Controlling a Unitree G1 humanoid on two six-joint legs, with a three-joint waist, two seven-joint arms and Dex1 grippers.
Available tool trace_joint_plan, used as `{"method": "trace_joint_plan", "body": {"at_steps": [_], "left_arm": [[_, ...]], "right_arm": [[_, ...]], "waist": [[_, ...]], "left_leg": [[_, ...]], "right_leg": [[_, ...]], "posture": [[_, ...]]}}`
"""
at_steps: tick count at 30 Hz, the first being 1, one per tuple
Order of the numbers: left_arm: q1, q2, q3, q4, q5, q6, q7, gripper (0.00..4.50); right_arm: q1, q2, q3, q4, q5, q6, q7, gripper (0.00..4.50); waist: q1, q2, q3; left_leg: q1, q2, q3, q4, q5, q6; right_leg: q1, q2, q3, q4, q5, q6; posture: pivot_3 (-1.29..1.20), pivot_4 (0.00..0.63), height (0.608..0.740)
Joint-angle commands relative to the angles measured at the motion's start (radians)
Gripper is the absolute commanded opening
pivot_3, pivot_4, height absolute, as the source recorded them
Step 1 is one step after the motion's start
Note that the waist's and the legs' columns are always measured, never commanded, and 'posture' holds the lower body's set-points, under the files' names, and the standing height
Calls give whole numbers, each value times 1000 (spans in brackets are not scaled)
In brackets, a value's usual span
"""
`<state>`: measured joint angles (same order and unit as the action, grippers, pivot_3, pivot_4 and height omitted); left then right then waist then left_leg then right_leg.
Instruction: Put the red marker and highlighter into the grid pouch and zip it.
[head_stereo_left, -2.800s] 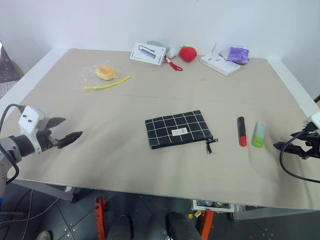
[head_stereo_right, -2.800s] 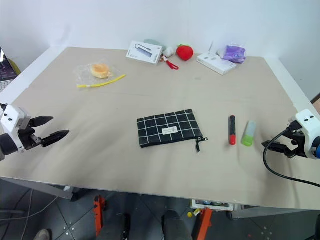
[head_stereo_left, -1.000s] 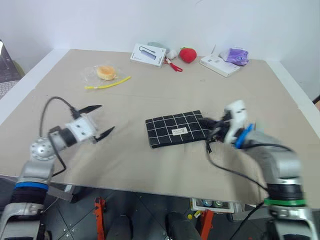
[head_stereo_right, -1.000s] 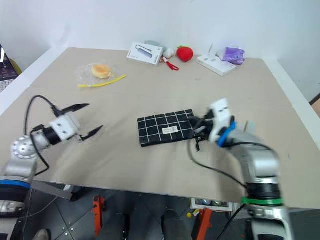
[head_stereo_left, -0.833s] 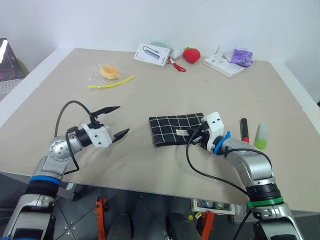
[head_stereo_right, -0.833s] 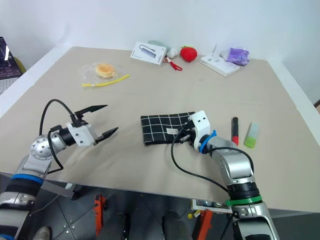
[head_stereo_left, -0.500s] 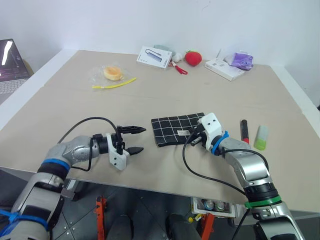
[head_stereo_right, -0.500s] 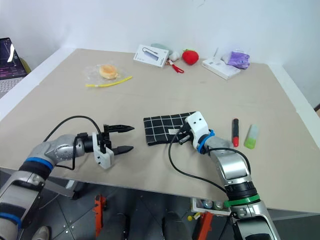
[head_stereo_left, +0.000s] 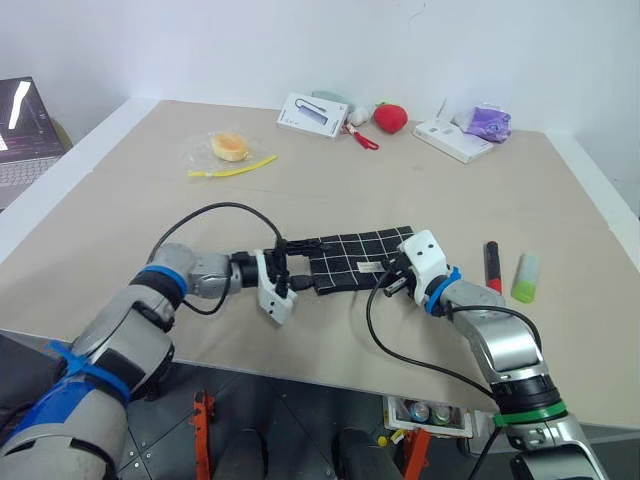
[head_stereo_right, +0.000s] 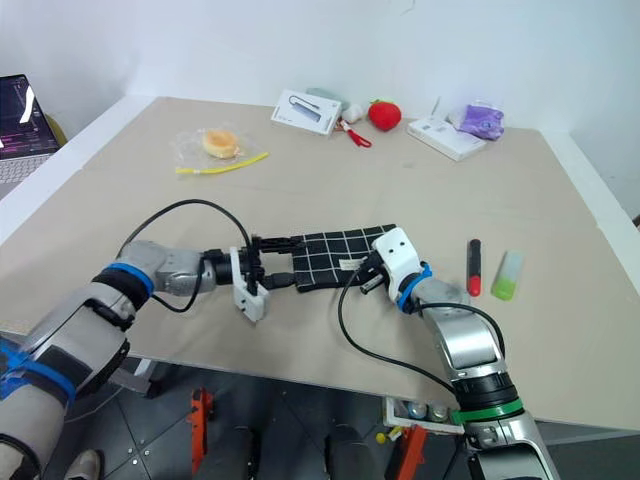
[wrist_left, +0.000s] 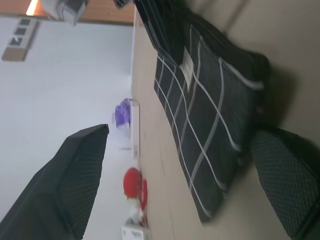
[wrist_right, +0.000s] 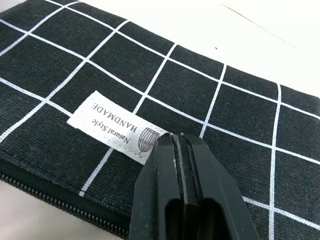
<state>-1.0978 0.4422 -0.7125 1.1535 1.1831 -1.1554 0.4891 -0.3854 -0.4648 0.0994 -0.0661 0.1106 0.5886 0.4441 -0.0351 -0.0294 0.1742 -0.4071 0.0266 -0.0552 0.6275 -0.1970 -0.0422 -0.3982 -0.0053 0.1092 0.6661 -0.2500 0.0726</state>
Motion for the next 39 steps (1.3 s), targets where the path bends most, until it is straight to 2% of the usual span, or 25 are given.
{"method": "trace_joint_plan", "body": {"at_steps": [1,4,5,7,12,15,23,29,34,39], "left_arm": [[-13,-24,-68,60,21,3,20,4500],[-26,-44,-92,85,11,10,34,4500],[-29,-51,-96,93,5,14,34,4242],[-35,-63,-100,105,-9,16,35,3574],[-45,-90,-111,121,-35,22,27,1254],[-51,-95,-114,123,-52,17,19,54],[-46,-87,-105,125,-109,1,-34,54],[-19,-45,-73,106,-194,-68,-162,54],[33,6,-43,58,-280,-140,-306,54],[90,50,-5,-12,-383,-176,-457,54]], "right_arm": [[32,7,3,-10,-10,40,-6,62],[40,8,-2,-27,-10,47,-12,62],[43,9,-3,-31,-11,49,-13,10],[48,12,-5,-37,-13,52,-14,0],[43,21,-3,-38,-19,56,-14,0],[40,25,0,-39,-23,58,-10,0],[38,33,-2,-35,-30,51,-6,0],[56,14,-46,-79,2,14,28,0],[88,13,18,-193,49,11,124,0],[99,17,81,-241,47,22,155,0]], "waist": [[0,0,0],[4,0,0],[5,0,0],[6,0,0],[9,0,-1],[12,3,-3],[12,3,-3],[11,3,-3],[3,3,-3],[-14,4,-3]], "left_leg": [[0,0,0,0,0,0],[0,0,0,0,0,0],[0,0,0,0,0,0],[0,-1,0,0,0,0],[0,-1,0,0,0,0],[1,-1,0,1,0,-1],[4,-1,0,1,1,-1],[3,-1,0,0,1,-1],[1,-1,0,-5,0,-2],[1,1,0,-8,-1,-1]], "right_leg": [[0,0,0,0,0,0],[0,0,0,0,0,0],[0,-1,0,0,0,0],[1,-1,0,0,0,0],[0,-1,0,0,0,1],[2,-1,0,0,0,1],[5,-1,0,-1,0,1],[5,-1,0,-2,0,1],[0,-1,1,-1,-3,0],[-2,0,1,-1,-5,-2]], "posture": [[0,150,733],[0,150,733],[0,150,733],[0,150,733],[0,150,733],[0,150,733],[0,150,733],[0,150,733],[0,150,733],[0,150,733]]}}
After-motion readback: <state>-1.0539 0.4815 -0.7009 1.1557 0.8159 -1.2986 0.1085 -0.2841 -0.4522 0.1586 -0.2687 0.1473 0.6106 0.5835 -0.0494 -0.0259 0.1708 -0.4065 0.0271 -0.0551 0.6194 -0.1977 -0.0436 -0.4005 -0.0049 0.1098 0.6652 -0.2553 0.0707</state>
